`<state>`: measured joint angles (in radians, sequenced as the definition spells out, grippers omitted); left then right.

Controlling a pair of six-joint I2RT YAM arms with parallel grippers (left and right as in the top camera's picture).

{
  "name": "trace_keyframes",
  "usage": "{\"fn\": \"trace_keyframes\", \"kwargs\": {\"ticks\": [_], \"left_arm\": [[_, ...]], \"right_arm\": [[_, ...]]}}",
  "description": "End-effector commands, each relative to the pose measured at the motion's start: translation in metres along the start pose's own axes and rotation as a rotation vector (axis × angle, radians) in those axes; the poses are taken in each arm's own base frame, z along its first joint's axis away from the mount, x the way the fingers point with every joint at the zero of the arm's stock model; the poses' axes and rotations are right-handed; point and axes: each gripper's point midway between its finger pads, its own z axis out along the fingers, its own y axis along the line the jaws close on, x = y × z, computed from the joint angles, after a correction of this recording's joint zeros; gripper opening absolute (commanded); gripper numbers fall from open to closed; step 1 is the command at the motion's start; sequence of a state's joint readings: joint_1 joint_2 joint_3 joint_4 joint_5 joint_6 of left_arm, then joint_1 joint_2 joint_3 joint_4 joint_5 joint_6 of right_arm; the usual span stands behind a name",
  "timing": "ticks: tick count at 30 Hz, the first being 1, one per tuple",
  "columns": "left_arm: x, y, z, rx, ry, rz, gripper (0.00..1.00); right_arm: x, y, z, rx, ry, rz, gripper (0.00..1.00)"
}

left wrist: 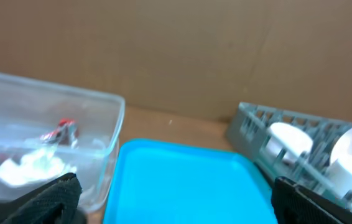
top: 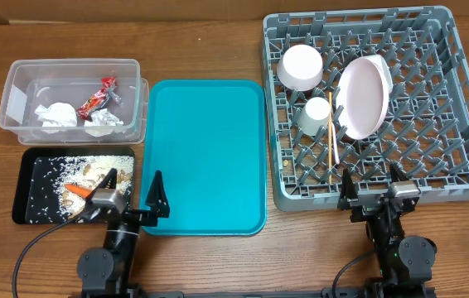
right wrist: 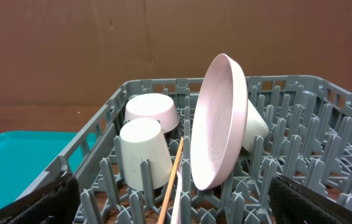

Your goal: Sort waste into correct bins and load items into the dishwasher

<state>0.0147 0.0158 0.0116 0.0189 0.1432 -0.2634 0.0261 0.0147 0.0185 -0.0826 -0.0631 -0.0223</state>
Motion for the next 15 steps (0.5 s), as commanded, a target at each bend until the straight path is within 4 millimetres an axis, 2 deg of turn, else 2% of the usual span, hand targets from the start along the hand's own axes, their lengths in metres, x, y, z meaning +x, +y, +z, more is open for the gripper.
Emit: {"fn": "trace_keyframes", "kwargs": {"ticks": [1, 3, 5, 10, 15], "left_arm": [[0.011, 0.011, -0.001, -0.06, 0.035, 0.064, 1.0], [0.019, 0.021, -0.002, -0.118, 0.066, 0.065, 1.0], [0.018, 0.026, -0.003, -0.144, 0.062, 0.107, 1.0], [0.018, 0.026, -0.003, -0.141, 0.072, 0.251, 1.0], [0.018, 0.026, -0.003, -0.139, 0.077, 0.307, 1.0]], "right_arm": [[0.002, -0.001, 0.0, 0.003, -0.005, -0.001, 1.0], [0.002, -0.001, 0.0, 0.003, -0.005, -0.002, 1.0], [0.002, -0.001, 0.0, 0.002, -0.005, -0.002, 1.0], [0.002, -0.001, 0.0, 0.003, -0.005, -0.002, 1.0], [0.002, -0.001, 0.0, 0.003, -0.005, -0.001, 1.0]]}}
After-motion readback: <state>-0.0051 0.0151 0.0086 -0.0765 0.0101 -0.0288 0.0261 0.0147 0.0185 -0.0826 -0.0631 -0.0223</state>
